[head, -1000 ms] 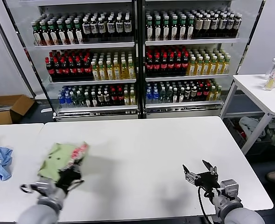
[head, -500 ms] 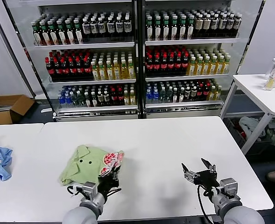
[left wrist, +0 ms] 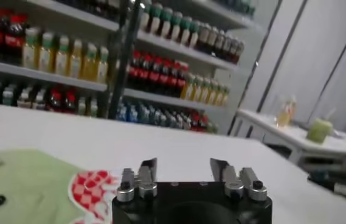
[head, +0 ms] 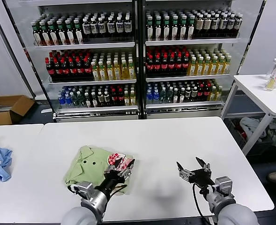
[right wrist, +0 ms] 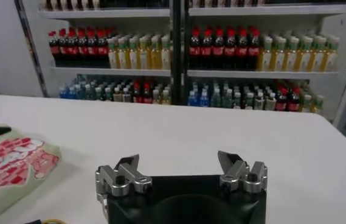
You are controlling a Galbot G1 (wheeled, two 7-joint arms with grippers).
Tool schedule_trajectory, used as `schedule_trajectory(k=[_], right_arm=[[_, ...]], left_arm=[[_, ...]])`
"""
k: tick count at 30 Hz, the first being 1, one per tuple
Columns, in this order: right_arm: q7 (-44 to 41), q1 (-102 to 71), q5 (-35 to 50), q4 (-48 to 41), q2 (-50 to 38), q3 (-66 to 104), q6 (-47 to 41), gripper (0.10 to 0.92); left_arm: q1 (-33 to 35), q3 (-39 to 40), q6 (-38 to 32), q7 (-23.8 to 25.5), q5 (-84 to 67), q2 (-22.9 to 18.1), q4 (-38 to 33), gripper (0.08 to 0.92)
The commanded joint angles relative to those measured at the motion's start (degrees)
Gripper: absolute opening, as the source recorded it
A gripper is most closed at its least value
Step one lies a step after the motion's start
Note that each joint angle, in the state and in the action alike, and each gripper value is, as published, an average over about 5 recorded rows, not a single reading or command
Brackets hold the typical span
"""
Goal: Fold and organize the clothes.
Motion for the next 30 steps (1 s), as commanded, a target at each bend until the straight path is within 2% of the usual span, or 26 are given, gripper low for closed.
schedule_trajectory(k=[1,6,10,19,27,30], right_arm=[[1.01,11.84,-0.10,-6.14,6.76,-14.30,0.32,0.823],[2.54,19.21,0.57,-13.72,13.21,-23.24,0.16,0.823],[3.59,23.56,1.81,-18.96,17.36,-28.28,0.01,0.823],[4.45,28.59,3.68,-27.60,23.45,-32.84,-0.02,0.823],[6.65,29.74,5.47,-31.47,25.98,-32.07,0.00,0.823],[7.23,29.75,6.55,-31.95,26.11,-31.81,0.08,0.787]], left_arm=[[6.05,-16.63,-5.43,-1.15,-4.38,4.10,-3.26,0.609],[9.35,-23.54,-5.89,-2.57,-4.71,5.52,-3.00,0.753],[10.73,-25.61,-6.34,-2.75,-4.34,5.24,-2.93,0.815],[11.04,-25.55,-6.48,-2.81,-3.06,3.94,-2.92,0.823],[11.56,-26.02,-6.40,-2.84,-3.07,3.95,-3.10,0.822],[11.65,-25.87,-6.33,-2.89,-3.05,3.79,-3.12,0.823]])
